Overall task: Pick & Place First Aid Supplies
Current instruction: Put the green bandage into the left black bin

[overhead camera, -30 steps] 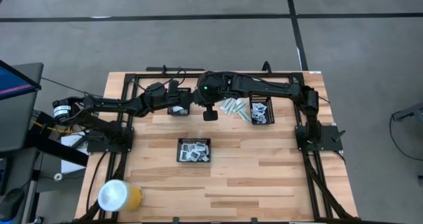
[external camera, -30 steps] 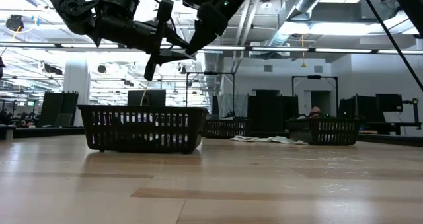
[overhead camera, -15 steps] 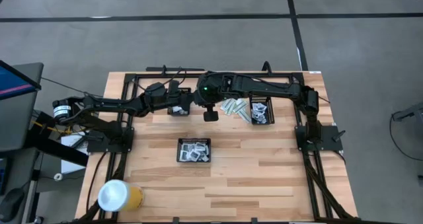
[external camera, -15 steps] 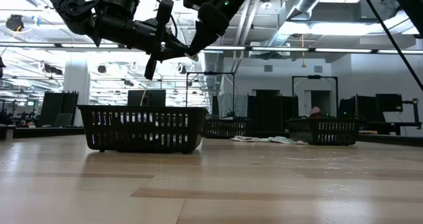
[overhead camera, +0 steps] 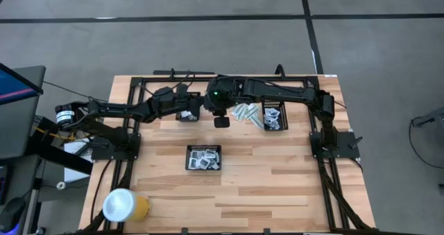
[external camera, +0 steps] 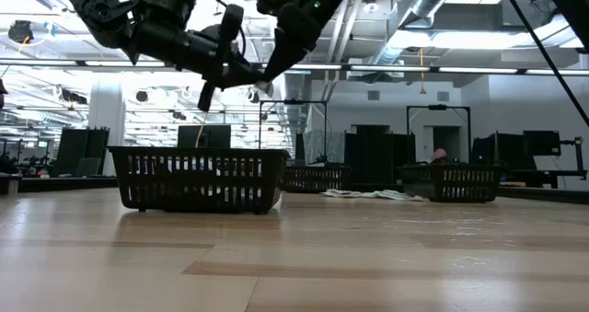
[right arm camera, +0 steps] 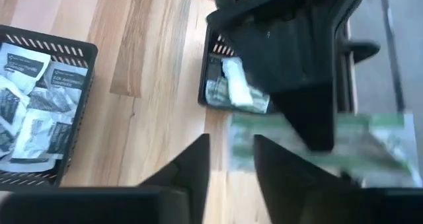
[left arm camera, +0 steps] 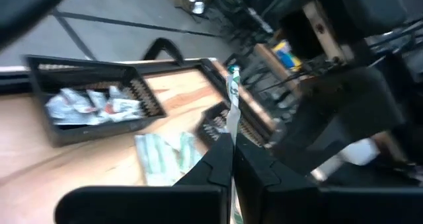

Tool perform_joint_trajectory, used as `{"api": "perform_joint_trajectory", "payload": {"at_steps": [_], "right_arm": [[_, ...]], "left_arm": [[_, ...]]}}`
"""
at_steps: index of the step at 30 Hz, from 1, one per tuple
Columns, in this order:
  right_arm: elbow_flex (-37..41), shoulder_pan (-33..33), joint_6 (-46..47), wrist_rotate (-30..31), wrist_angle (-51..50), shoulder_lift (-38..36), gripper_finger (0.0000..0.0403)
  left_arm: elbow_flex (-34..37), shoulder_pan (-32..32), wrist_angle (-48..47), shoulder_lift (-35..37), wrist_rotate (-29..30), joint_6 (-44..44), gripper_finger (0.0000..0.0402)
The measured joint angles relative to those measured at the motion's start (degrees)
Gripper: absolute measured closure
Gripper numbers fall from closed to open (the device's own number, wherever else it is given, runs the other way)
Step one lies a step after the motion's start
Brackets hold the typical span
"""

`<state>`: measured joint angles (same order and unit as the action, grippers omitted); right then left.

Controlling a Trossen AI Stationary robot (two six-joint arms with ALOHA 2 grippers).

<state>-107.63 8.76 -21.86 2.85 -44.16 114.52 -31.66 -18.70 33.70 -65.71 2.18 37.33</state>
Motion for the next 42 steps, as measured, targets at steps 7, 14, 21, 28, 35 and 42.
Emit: {"api": "perform_joint_trajectory", "payload": {"at_steps": [7, 14, 21, 28, 35, 42], "right_arm": [[0.0, 1.02, 6.94, -0.02, -5.48, 0.07, 0.0224], [0.0, 1.33, 12.85, -0.04, -9.77, 0.17, 0.0212], [0.0, 1.35, 13.39, -0.04, -10.25, 0.17, 0.0229], [0.0, 1.43, 13.39, 0.0, -10.3, 0.17, 0.0238], [0.0, 1.98, 13.39, 0.12, -12.24, 0.17, 0.0217], [0.11, 3.27, 12.94, 0.11, -15.83, 0.17, 0.0208]], "left_arm": [[0.0, -0.3, -11.22, 0.0, 8.01, -4.33, 0.0394], [-0.01, -2.6, -27.99, 2.49, 12.0, -2.09, 0.0394], [0.0, -3.48, -33.1, 4.55, 14.53, -2.65, 0.0394], [0.0, -3.48, -33.62, 4.55, 14.93, -2.82, 0.0373], [-0.01, -3.48, -35.22, 4.52, 14.97, -5.5, 0.0314], [0.0, -3.48, -35.22, 4.52, 14.97, -5.6, 0.0284]]}}
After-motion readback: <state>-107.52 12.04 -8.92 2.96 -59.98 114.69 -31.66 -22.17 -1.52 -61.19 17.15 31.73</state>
